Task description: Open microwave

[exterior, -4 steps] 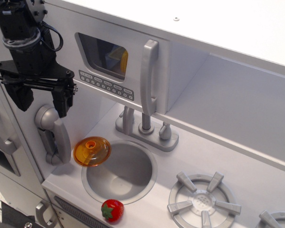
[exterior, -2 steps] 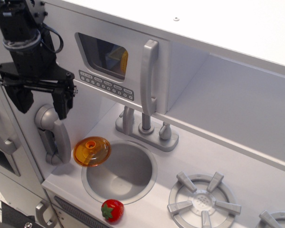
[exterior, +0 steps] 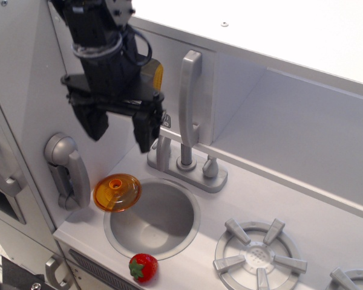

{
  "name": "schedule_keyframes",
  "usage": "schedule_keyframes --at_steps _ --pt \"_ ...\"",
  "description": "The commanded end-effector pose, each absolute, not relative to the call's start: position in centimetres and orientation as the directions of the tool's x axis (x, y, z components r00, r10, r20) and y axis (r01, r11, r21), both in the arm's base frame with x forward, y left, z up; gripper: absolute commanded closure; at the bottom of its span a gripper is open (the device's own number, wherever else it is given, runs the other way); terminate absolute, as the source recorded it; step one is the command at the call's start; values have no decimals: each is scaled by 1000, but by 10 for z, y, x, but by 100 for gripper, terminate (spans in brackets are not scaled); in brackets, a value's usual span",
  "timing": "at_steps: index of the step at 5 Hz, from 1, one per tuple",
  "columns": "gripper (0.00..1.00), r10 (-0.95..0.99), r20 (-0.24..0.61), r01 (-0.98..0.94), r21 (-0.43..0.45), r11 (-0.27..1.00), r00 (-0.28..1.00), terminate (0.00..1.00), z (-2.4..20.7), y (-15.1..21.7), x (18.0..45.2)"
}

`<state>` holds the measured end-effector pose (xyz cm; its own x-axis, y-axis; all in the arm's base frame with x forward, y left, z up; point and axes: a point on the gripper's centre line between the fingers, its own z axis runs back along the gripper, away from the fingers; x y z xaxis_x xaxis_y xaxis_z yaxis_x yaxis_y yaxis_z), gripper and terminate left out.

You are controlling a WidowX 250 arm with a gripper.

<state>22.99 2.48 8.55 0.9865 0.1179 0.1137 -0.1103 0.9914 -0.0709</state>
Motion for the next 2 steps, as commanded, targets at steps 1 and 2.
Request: schedule_keyframes --at_steps 1,2 --pt "0 61 234 -47 -67 997 970 0 101 -4 255" --pt "0 44 254 -20 -97 995 966 0 100 -15 268"
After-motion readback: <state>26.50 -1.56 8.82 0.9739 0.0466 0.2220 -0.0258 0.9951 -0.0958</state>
